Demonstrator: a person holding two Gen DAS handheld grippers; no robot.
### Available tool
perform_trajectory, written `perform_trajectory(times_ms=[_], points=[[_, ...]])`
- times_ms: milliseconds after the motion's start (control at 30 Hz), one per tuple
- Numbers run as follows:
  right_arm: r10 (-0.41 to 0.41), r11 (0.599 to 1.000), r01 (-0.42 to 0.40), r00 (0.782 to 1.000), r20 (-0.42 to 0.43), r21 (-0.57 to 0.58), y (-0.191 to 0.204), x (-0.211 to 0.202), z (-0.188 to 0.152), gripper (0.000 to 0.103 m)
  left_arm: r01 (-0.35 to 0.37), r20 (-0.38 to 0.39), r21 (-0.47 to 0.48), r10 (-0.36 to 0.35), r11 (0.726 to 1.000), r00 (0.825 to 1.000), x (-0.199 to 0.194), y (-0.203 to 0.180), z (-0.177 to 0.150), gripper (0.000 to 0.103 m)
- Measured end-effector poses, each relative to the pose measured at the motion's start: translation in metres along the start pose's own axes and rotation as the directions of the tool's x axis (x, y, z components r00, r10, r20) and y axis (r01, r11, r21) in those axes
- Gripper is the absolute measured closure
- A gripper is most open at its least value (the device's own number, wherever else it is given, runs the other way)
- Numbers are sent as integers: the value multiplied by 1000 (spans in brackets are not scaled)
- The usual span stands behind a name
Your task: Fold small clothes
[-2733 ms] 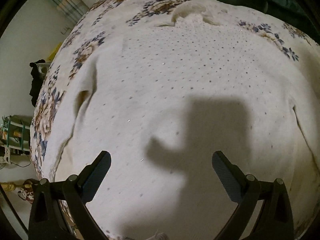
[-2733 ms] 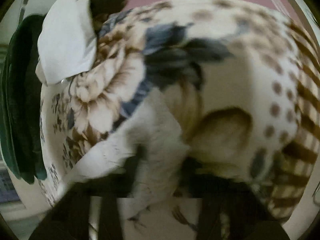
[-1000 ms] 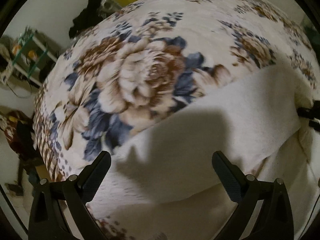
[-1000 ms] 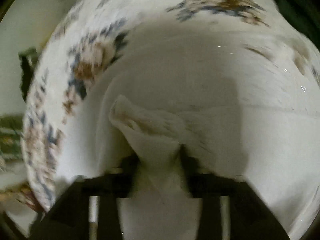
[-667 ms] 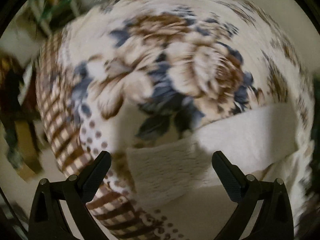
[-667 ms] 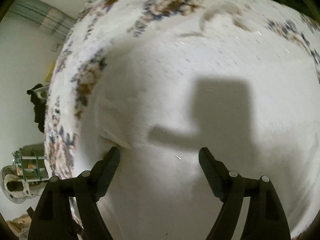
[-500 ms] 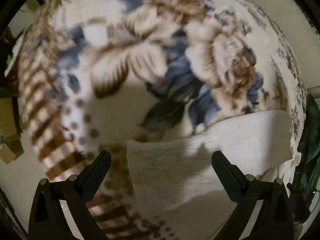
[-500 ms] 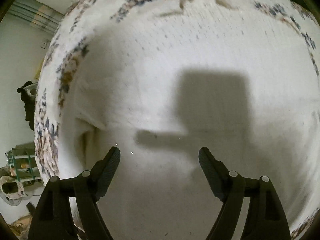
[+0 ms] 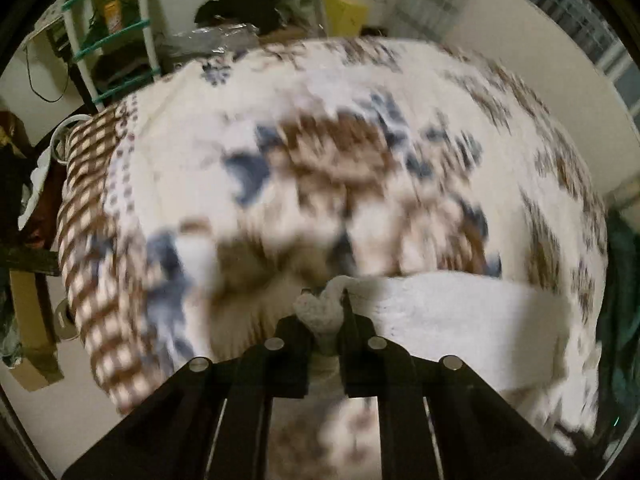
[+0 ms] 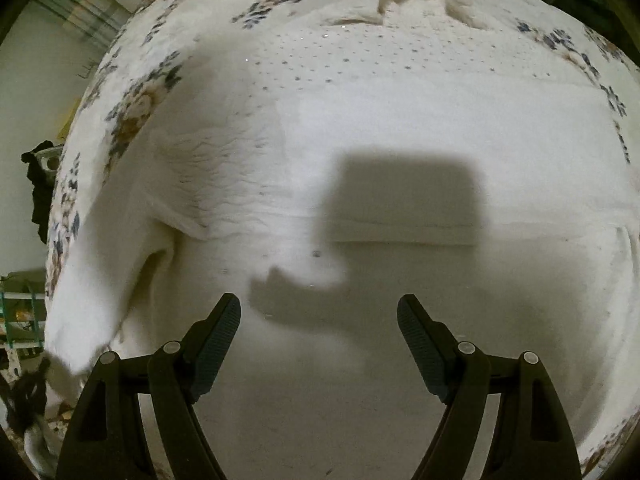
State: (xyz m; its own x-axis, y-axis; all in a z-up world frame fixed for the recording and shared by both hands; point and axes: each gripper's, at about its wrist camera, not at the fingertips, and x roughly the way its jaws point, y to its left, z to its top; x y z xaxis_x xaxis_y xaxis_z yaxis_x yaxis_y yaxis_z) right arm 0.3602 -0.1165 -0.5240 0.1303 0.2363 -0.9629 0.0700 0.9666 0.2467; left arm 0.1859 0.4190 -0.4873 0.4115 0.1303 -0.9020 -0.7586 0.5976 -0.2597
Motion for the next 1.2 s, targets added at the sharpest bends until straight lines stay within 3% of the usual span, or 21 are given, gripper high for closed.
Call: perform_trajectory(times_ms=[167,200,267,333,367,400,433,567,633,733,767,800,833,900,1000,1100,1200], points=[[52,998,-51,998,-31,33,14,6,-4,21,87,-80,-132,-98,987,992,34,29,29,79],[60,998,-59,998,-35,38,17,6,-5,21,114,-82,-179,-130,977,988,34,36,27,79],[76,996,-74,996,-40,44,22,6,-8,21,183,-56,-276,-205,944,977,23,50,13,68],[79,996,-77,996,-45,45,25,7,-11,21,225,-26,-389,-254,893,967,17,67,-4,32],[84,995,-81,995,-55,49,25,8,-13,21,255,2,-448,-284,857,959,13,75,-13,31],[87,995,-84,994,-59,54,25,9,-14,21,301,37,-517,-331,801,943,13,87,-28,30],[88,995,-84,994,-61,57,25,10,-15,21,316,44,-550,-351,773,935,15,89,-37,30],[51,997,-46,996,-67,69,20,16,-16,21,325,15,-631,-407,705,913,48,84,-61,30],[-19,997,23,998,-59,70,13,15,-15,21,327,30,-623,-396,711,918,60,72,-57,30],[-248,967,249,968,-17,45,0,9,-9,21,253,49,-570,-275,782,960,67,47,-41,35],[-312,949,312,950,-3,54,-9,5,-7,21,240,66,-538,-243,808,968,66,39,-34,47],[-352,934,351,936,2,69,-16,3,-5,21,201,57,-486,-199,851,978,64,24,-24,90],[-379,922,377,926,6,86,-23,0,-3,21,173,41,-455,-174,873,984,65,18,-18,94],[-407,907,402,913,11,128,-41,-8,1,21,131,73,-338,-113,932,991,51,-9,-6,94],[-389,907,380,921,18,182,-64,-19,5,21,89,104,-192,-70,977,992,28,-47,1,94],[-353,912,341,935,14,226,-88,-26,7,21,89,140,-35,-83,995,987,2,-106,1,94],[-292,920,279,956,7,274,-116,-32,8,21,127,138,109,-141,986,980,-17,-171,-11,94]])
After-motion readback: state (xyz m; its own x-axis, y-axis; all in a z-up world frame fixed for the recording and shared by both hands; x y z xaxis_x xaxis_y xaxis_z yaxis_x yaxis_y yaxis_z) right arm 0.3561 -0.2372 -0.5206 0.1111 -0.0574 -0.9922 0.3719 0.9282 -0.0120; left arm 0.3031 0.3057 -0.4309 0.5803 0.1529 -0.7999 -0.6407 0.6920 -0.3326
